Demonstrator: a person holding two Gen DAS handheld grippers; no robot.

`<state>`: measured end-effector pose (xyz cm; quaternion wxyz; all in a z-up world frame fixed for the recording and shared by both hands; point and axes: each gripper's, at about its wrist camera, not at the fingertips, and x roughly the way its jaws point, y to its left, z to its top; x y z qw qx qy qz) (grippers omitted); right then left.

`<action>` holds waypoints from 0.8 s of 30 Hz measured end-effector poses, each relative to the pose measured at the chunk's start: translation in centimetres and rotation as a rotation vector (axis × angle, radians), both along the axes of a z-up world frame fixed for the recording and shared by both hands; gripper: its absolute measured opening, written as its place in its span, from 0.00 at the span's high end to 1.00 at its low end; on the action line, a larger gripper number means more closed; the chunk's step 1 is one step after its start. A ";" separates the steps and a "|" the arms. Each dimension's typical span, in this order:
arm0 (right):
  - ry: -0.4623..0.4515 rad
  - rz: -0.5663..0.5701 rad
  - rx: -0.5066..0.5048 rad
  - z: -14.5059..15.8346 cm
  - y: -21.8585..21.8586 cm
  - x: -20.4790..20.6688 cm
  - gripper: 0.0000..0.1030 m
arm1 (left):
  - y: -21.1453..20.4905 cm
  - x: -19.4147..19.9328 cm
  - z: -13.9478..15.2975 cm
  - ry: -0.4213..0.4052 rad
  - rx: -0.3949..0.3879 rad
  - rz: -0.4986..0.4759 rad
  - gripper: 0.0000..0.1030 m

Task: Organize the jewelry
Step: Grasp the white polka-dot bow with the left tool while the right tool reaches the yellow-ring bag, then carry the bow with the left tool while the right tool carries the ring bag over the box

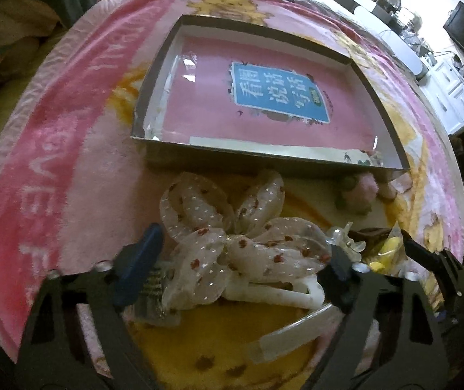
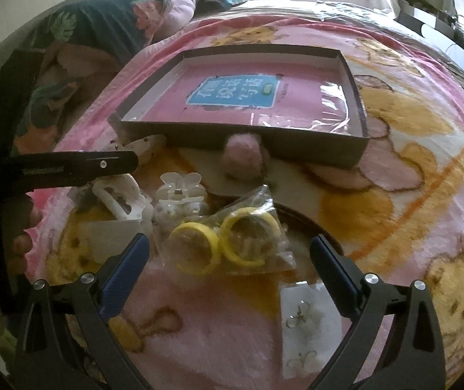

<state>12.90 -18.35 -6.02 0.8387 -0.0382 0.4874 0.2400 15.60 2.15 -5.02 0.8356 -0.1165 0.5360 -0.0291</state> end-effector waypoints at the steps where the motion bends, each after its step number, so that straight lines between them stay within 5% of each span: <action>1: 0.002 0.003 -0.007 -0.2 0.2 0.1 0.08 | 0.0 0.1 -0.1 0.000 0.004 -0.004 0.35; 12: -0.041 -0.008 -0.006 -0.3 0.0 -0.3 0.51 | 1.2 -0.3 1.3 -0.051 -0.023 -0.006 0.74; 24: -0.097 -0.095 0.079 2.3 -4.5 -1.2 0.57 | 0.4 -1.2 4.1 -0.123 -0.025 -0.029 0.86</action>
